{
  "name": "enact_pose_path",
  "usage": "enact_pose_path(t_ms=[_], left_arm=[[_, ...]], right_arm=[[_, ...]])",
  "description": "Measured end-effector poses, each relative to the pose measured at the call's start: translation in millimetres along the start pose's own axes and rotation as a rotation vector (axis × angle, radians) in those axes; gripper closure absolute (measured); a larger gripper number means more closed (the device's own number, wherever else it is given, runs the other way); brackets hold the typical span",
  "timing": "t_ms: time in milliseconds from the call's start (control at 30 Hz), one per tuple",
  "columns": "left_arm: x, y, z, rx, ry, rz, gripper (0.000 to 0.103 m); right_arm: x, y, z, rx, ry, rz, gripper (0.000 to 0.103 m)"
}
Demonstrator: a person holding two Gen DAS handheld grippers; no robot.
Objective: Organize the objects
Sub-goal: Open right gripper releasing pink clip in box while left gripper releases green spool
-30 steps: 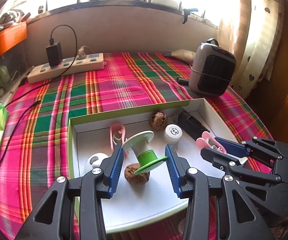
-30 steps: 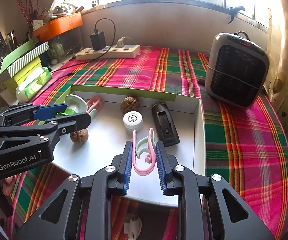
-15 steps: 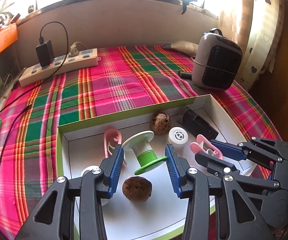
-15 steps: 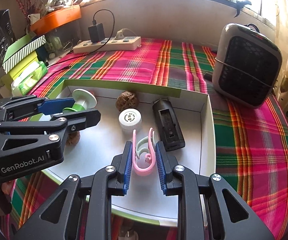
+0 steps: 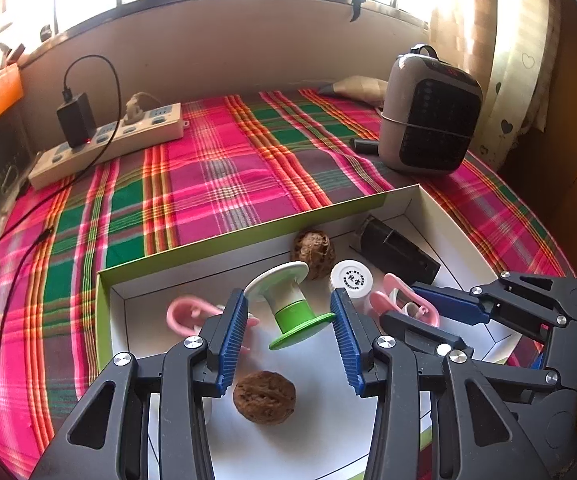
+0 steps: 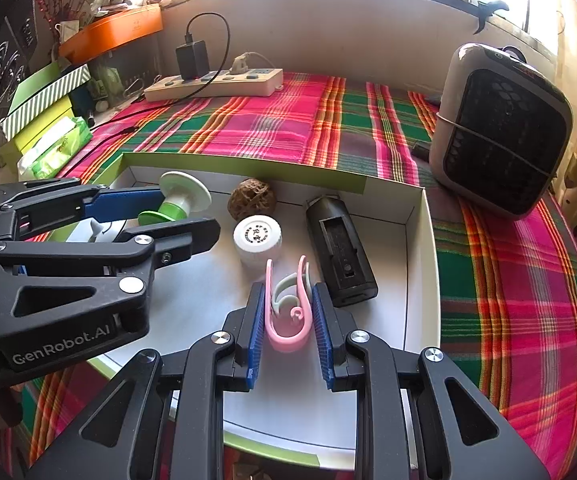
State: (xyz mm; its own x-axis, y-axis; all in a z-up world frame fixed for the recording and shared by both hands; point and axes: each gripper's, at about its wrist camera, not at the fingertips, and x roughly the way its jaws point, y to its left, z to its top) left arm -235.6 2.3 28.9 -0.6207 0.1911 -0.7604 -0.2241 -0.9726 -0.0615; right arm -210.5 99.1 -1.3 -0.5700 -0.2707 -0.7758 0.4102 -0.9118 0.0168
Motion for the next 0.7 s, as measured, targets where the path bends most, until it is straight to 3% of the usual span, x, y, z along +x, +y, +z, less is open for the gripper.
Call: enact_pose_path(t_ms=[167, 700], left_arm=[[2.5, -3.0, 1.0, 0.022, -0.009, 0.045, 0.062], [14.4, -5.0, 1.1, 0.032, 0.017, 0.059, 0.062]], right_arm=[[0.9, 1.2, 0.8, -0.007, -0.002, -0.004, 0.078], [3.0, -0.1, 2.4, -0.014, -0.014, -0.014, 0.078]])
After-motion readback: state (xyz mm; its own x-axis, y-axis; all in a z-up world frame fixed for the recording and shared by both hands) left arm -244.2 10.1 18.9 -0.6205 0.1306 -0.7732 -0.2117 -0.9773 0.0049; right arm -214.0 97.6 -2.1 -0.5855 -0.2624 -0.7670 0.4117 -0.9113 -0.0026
